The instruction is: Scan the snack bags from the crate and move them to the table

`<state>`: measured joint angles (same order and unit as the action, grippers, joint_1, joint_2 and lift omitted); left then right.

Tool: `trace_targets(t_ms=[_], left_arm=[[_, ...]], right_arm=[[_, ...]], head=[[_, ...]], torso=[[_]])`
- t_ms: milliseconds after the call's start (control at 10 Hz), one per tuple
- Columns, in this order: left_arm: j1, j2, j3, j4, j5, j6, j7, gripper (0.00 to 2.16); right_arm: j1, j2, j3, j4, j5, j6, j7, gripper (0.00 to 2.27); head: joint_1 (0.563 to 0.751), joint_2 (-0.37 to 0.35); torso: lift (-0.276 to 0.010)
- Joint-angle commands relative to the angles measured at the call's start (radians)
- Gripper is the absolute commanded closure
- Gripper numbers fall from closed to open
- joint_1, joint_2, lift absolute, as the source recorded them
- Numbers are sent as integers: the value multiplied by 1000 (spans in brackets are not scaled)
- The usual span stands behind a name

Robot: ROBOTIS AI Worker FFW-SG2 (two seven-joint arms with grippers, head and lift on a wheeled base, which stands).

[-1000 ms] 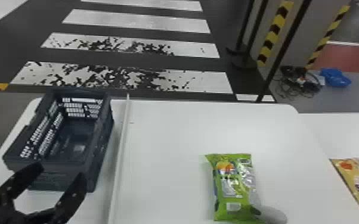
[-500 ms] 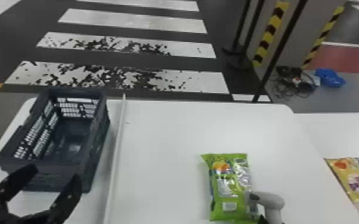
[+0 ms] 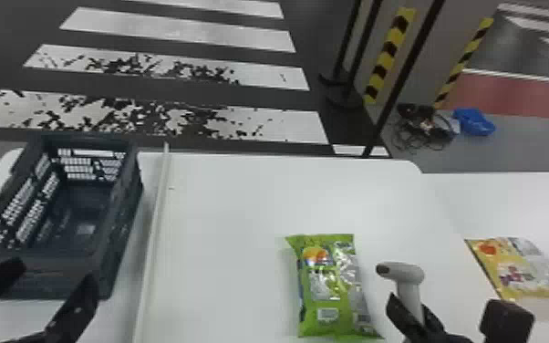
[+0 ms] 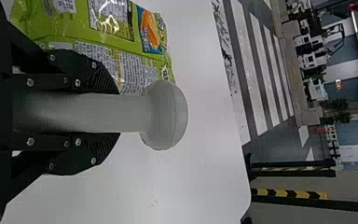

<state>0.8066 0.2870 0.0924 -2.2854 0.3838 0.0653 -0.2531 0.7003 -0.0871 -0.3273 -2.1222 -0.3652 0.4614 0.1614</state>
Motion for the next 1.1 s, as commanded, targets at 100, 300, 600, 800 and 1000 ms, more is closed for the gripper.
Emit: trace_targets(t_ms=[100, 300, 600, 800, 1000], left_arm=[[-10, 0, -16, -2, -16, 29, 0, 80], [9, -20, -16, -2, -34, 23, 2, 80], [26, -38, -22, -8, -54, 17, 5, 80], [28, -43, -30, -9, -60, 14, 8, 80], [29, -46, -31, -14, -60, 11, 9, 80]], right_arm=[[-140, -49, -36, 145, 42, 4, 87, 2243], [-231, -106, -35, 235, 65, 17, 132, 2243], [-306, -158, -27, 355, 81, 23, 147, 2243], [-335, -178, -21, 421, 103, 20, 151, 2246], [-349, -183, -7, 449, 121, 23, 161, 2246]], head=[[695, -247], [695, -274], [695, -295], [695, -322], [695, -339]], torso=[[-95], [-95], [-95], [-95], [-95]])
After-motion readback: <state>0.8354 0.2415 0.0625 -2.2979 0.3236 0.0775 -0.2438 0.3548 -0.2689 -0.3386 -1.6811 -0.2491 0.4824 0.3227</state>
